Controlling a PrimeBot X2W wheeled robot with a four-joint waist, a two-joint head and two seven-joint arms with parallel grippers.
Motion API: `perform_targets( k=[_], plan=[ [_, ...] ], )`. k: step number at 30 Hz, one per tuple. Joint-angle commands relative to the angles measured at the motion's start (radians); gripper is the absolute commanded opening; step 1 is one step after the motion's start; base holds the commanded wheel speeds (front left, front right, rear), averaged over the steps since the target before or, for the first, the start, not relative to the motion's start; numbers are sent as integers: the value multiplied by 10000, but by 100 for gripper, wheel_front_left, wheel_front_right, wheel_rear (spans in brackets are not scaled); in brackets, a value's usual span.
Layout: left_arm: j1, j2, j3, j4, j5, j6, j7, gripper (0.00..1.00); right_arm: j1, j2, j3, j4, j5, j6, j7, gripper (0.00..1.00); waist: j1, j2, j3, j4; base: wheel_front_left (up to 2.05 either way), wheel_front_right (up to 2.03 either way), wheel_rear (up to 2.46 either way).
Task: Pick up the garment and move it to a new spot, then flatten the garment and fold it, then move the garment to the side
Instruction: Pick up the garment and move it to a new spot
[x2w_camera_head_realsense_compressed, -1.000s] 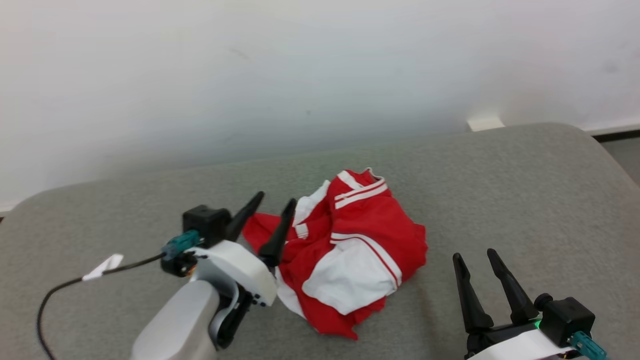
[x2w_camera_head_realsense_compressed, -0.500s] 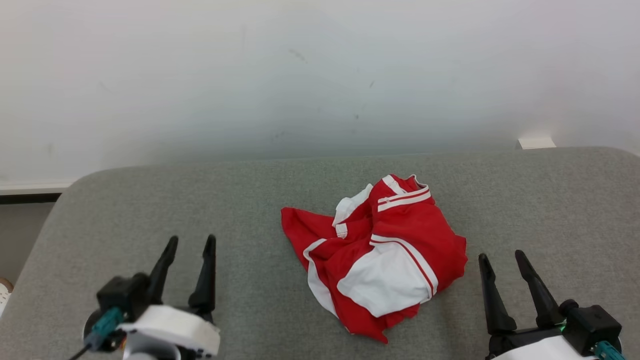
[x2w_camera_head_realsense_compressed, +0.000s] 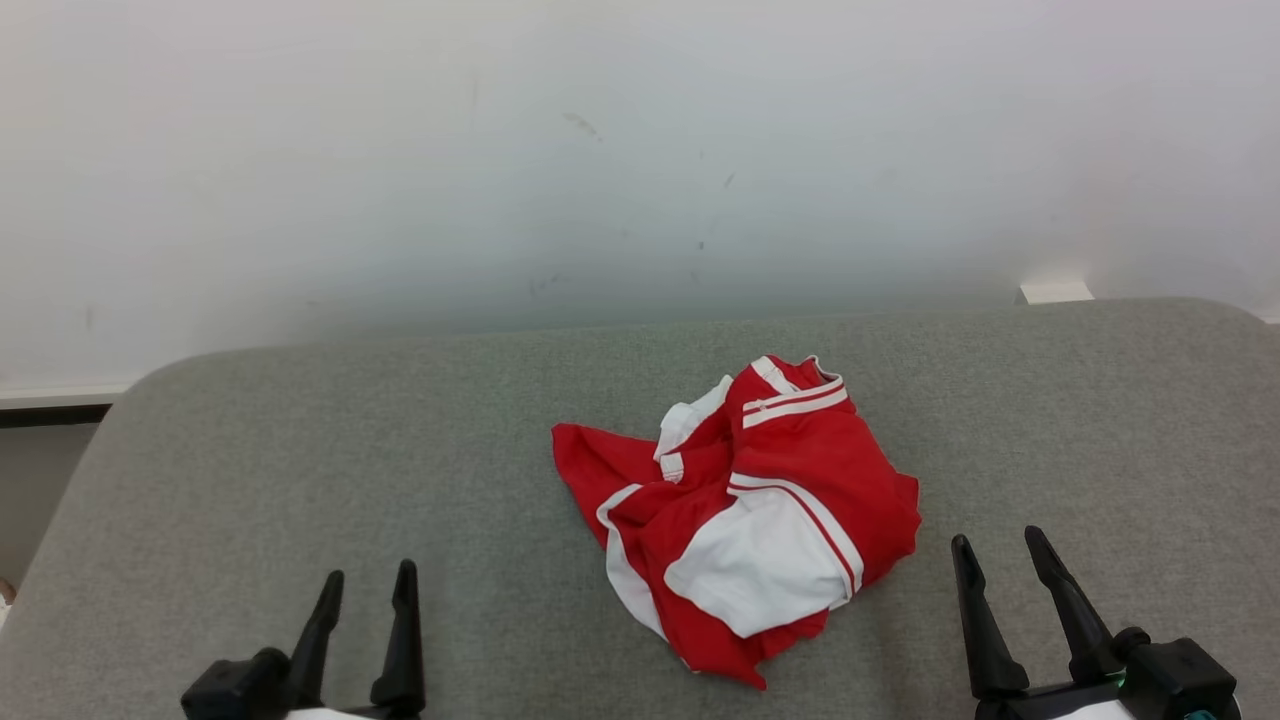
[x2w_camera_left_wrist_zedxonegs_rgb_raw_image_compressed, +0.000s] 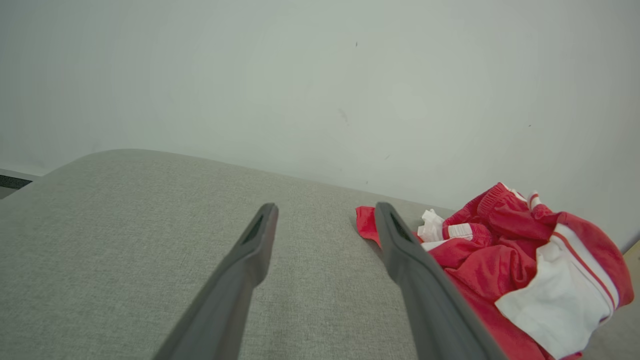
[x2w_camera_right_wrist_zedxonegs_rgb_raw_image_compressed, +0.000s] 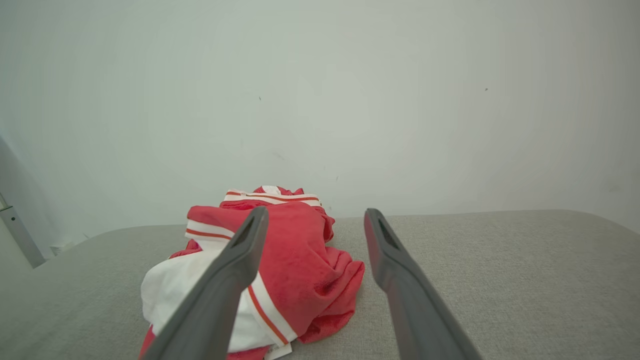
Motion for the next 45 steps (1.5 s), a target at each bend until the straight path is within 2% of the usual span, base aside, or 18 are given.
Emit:
perform_targets(
  k=[1, 8, 18, 22, 26, 32, 40, 45],
  plan=[
    [3, -58, 83, 44, 191, -97, -3, 100, 7, -38, 14, 25, -25, -18, 10, 100, 1, 0, -19, -9, 0, 0, 0],
    [-251, -233, 199, 268, 583, -418, -3, 100, -108, -38, 177, 94, 12, -18, 10, 100, 1, 0, -26, -131, 0, 0, 0],
    [-504, -310, 293, 621, 778, -657, -5, 100, -220, -38, 272, 161, 125, -18, 10, 100, 1, 0, 50, -389, 0, 0, 0],
    [-968, -313, -141, 1303, 828, -786, 56, 100, -293, -36, 303, 198, 152, -18, 10, 100, 1, 0, 125, -500, 0, 0, 0],
    [-1586, -278, -678, 2063, 872, -875, 652, 100, -444, -41, 313, 189, 222, -18, 10, 100, 1, 0, 230, -738, 0, 0, 0],
    [-2647, 0, -1152, 3012, 671, -992, 1496, 100, -621, -41, 399, 211, 317, -18, 10, 100, 1, 0, 442, -1296, 0, 0, 0],
    [-3849, 400, -1896, 4114, 401, -1044, 2067, 100, -761, -38, 458, 207, 376, -18, 10, 100, 1, 0, 725, -2083, 0, 0, 0],
    [-4494, 644, -2631, 4797, -127, -1052, 2523, 100, -884, -35, 543, 176, 508, -18, 10, 100, 1, 0, 957, -2468, 0, 0, 0]
  ],
)
